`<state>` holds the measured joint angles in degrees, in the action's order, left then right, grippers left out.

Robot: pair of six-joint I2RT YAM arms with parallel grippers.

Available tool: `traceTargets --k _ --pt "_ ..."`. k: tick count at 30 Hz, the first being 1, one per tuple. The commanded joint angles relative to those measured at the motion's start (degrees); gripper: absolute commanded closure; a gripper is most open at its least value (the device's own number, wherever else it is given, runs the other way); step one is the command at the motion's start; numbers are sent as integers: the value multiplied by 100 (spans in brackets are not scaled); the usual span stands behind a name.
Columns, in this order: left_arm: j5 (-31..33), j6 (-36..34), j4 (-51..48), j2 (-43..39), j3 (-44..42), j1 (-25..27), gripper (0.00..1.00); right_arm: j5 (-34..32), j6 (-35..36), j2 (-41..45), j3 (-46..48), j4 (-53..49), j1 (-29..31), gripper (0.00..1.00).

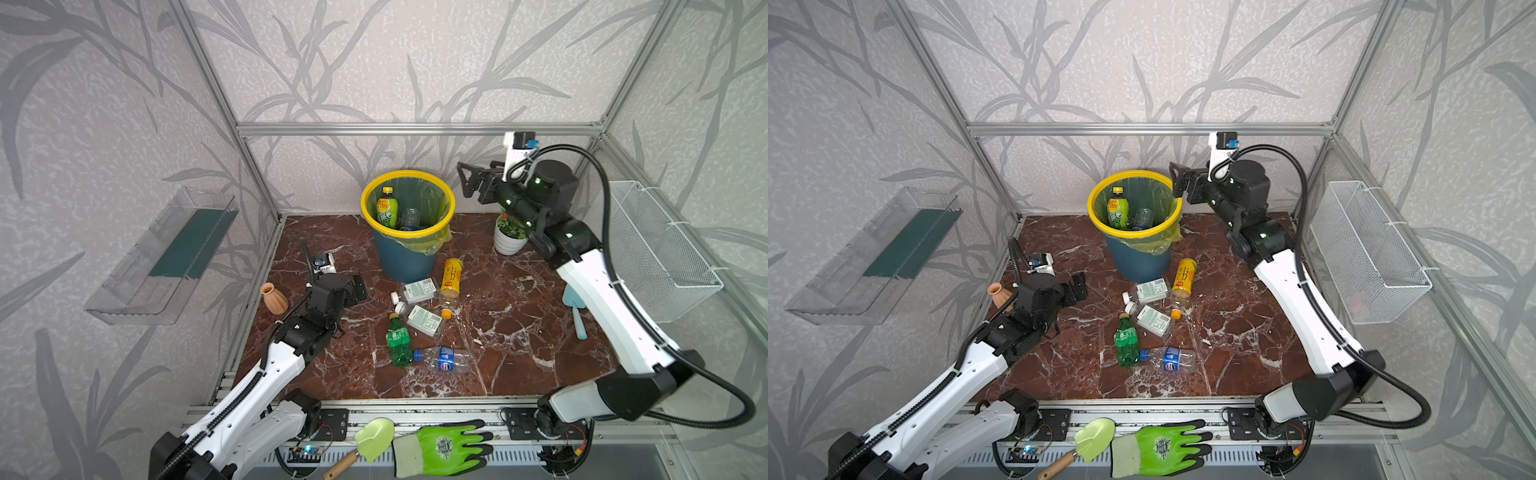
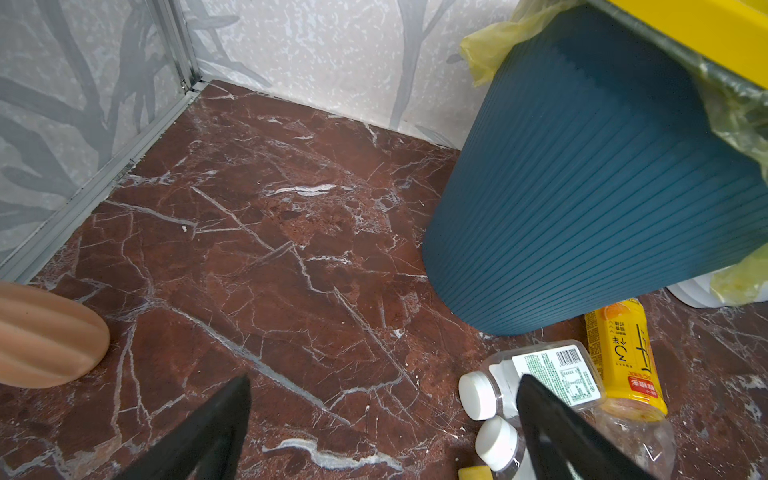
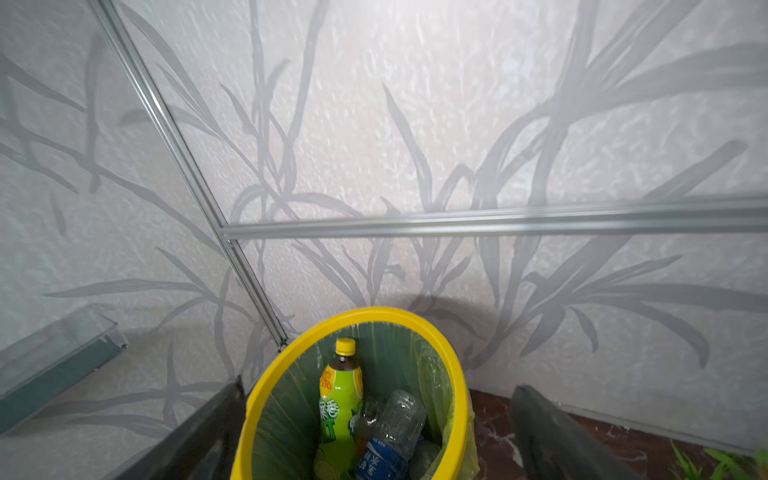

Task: Throw the plastic bottles in the bin
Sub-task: 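Lift the tea bottle with the right gripper and drop it into the bin, then move the right gripper from the bin down to the yellow lemon tea bottle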

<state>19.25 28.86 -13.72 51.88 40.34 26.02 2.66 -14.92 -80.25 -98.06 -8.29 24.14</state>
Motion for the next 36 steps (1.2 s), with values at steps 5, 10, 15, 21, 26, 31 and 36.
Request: traceTargets --k 5,10,15,21,26,31,36 --pt "-292 -213 -2 -130 153 -23 1 -22 -195 416 1265 206 -351 1" --pt "-373 -128 8 -127 33 -21 1 -122 -831 555 2963 312 -507 1" --pt "-328 -99 72 184 -41 -27 1 279 -1451 164 4235 649 -595 2" --pt "-517 146 152 814 -23 -19 1 729 -1725 -726 4474 816 -586 5" --pt "-610 162 246 1043 -2 -25 1 1016 -1855 -1396 4256 908 -530 7" --pt "-645 105 219 1217 50 -22 1 1111 -1933 -2043 3923 784 -433 9" --pt "-528 53 138 1326 145 -27 1 1129 -1983 -2480 3681 626 -375 13"
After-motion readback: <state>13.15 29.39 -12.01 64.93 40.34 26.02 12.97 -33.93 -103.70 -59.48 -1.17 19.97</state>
